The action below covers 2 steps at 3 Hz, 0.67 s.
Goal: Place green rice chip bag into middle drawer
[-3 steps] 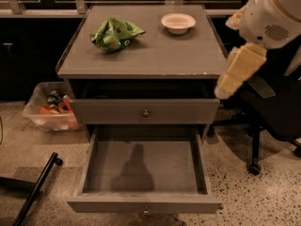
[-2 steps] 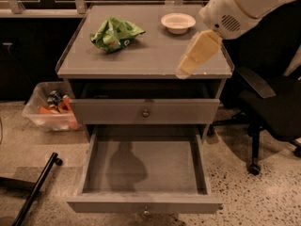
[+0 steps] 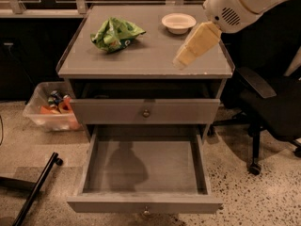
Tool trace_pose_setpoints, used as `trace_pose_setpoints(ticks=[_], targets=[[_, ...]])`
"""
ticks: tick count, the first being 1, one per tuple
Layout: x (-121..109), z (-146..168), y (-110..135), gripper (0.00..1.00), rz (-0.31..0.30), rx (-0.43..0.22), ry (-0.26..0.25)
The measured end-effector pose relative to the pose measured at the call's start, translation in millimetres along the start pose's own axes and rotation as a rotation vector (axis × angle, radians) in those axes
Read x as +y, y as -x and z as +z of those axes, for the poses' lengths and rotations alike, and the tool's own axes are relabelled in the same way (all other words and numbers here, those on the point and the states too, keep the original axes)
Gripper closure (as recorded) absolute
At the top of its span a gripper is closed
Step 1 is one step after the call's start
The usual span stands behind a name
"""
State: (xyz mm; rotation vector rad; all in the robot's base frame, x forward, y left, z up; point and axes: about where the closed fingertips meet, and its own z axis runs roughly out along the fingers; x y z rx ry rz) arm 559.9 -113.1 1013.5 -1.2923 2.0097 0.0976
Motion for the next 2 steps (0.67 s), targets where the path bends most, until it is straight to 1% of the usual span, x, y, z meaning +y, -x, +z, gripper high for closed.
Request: trace_pose_setpoints(ticks=[1,2], targets=[[-11.7,12.3,2.6,0.0,0.059,-0.036,-0.05],[-25.3,80.1,21.5,0.0,0.174,-0.099,-0.079]])
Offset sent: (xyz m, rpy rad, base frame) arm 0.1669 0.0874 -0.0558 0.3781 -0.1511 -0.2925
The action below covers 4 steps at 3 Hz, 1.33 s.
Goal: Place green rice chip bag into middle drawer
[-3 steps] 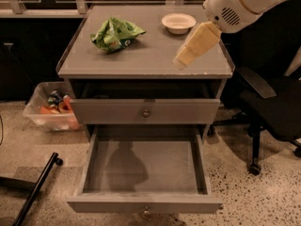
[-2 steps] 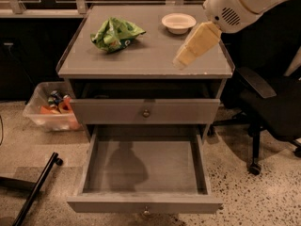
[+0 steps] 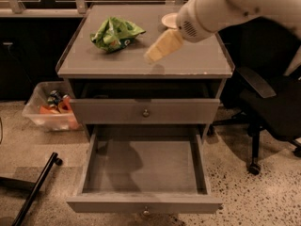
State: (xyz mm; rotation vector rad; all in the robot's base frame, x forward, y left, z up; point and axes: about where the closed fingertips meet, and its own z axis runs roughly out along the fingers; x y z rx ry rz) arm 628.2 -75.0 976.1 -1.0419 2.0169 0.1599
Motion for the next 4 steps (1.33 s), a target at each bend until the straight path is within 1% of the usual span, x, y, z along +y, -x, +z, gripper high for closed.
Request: trace_pose_setpoints(ticks=[1,2,3,4], targets=[[-7.5,82.7,33.6,0.0,0.101,-0.086,-0.026],[-13.5,151.0,80.0,0.0,0.163,-0.19,-0.071],[-13.7,215.1,130.4,0.0,0.253,-0.298,-0.06],[-13.7,215.1,130.4,0.0,0.253,-0.298,-0.06]])
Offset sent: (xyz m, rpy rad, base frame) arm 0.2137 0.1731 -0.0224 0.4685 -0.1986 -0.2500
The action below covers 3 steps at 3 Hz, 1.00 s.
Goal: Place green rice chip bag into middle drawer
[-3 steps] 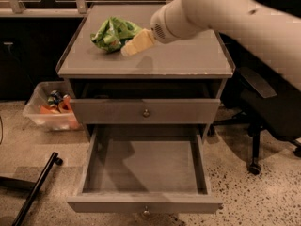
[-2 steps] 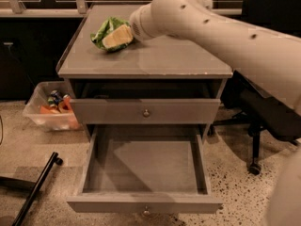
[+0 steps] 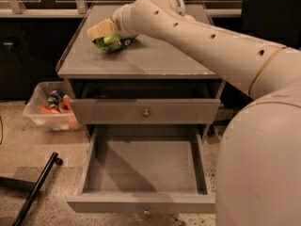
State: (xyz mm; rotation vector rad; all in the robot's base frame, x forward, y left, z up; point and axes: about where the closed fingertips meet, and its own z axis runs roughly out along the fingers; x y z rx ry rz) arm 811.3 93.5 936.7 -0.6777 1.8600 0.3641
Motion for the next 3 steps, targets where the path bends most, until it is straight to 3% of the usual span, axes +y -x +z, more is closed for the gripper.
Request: trace_pose_setpoints(ticks=[2,3], targets=[[-6.9,22.0,-6.1,0.0,0.051,0.012,-0.069],[-3.1,43.6,-7.8,0.0,0.082,0.005,-0.065]])
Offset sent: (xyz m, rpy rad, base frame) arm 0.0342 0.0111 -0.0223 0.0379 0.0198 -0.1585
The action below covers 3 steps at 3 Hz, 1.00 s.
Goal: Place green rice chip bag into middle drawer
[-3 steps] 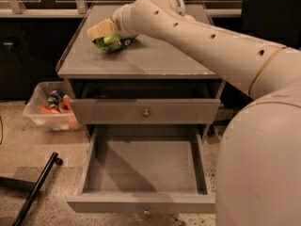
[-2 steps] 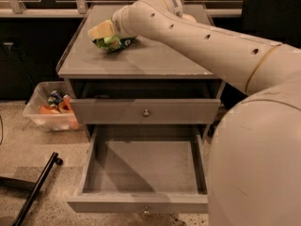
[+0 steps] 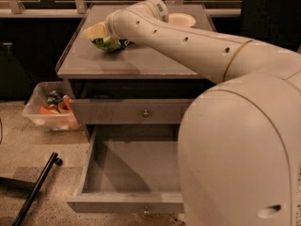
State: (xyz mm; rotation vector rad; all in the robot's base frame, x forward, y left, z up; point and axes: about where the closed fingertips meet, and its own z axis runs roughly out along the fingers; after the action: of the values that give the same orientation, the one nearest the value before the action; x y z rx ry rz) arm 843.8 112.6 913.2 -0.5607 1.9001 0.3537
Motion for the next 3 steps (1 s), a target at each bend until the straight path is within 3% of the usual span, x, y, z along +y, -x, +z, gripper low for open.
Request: trace_pose_setpoints(ticks=[2,3], targets=[[16.1,32.7,-14.6,0.0,0.023,0.059,0.068],[21.0,45.5,-24.2,0.0,0.003,0.122,0.089]])
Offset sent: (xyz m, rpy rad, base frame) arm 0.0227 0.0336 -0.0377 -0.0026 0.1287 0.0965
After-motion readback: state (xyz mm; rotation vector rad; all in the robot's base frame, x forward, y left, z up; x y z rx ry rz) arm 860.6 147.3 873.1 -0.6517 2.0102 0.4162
